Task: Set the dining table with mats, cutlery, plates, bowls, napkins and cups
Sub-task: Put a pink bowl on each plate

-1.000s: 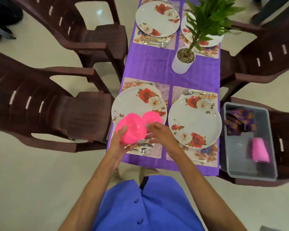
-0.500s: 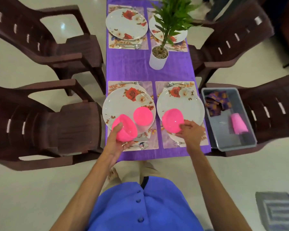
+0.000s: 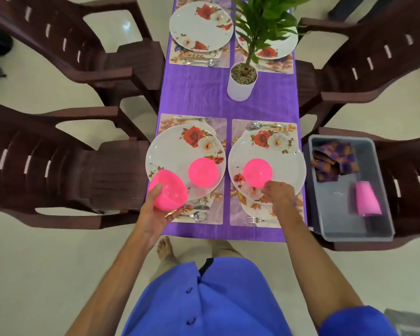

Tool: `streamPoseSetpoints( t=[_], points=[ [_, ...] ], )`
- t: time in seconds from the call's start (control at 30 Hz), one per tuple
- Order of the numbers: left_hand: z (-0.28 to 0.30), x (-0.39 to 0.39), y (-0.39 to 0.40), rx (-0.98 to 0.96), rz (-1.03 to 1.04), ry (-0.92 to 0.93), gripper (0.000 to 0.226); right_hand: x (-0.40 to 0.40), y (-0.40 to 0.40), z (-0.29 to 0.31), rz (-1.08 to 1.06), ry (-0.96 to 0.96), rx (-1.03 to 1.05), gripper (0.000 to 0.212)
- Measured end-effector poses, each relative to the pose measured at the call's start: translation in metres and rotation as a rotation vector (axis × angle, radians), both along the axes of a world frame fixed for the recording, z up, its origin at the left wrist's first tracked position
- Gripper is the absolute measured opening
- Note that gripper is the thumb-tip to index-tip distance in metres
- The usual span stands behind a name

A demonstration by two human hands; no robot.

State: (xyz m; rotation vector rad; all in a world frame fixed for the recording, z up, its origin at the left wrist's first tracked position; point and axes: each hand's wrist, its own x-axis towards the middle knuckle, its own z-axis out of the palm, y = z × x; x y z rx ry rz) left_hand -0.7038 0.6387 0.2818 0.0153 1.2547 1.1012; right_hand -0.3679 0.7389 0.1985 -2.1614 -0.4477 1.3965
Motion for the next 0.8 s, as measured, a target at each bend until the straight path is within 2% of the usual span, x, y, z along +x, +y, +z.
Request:
streamPoseSetpoints(
  t=[0.03, 0.1, 0.27, 0.4, 0.5, 0.57, 0.67, 0.8],
  points=[
    [0.0, 0.0, -0.002, 0.0, 0.02, 0.007, 0.032, -0.003, 0.004, -0.005, -0.069, 0.038, 0.003, 0.025],
    [-0.004, 0.004, -0.008, 0.003, 0.056, 0.007, 0.027, -0.005, 0.01, -0.013, -0.13, 0.072, 0.001, 0.023],
    [-0.013, 0.007, -0.016, -0.017, 0.128, 0.034, 0.03, -0.007, 0.02, -0.023, -0.034, 0.055, -0.001, 0.021],
    [-0.011, 0.01, -0.014, -0.024, 0.139, 0.044, 0.047, -0.007, 0.033, -0.028, -0.037, 0.107, -0.049, 0.025],
    [-0.013, 0.014, -0.012, -0.021, 0.167, 0.039, 0.038, -0.011, 0.052, -0.026, -0.013, 0.134, -0.061, 0.025],
    [-0.011, 0.018, -0.01, -0.014, 0.184, 0.031, 0.049, -0.016, 0.068, -0.025, 0.023, 0.167, -0.061, 0.025],
    [-0.01, 0.019, -0.011, -0.021, 0.207, 0.021, 0.098, -0.021, 0.088, -0.02, 0.036, 0.209, -0.056, 0.025],
    [-0.011, 0.018, -0.018, -0.014, 0.263, 0.011, 0.105, -0.024, 0.101, -0.014, 0.043, 0.298, -0.03, 0.022]
  ],
)
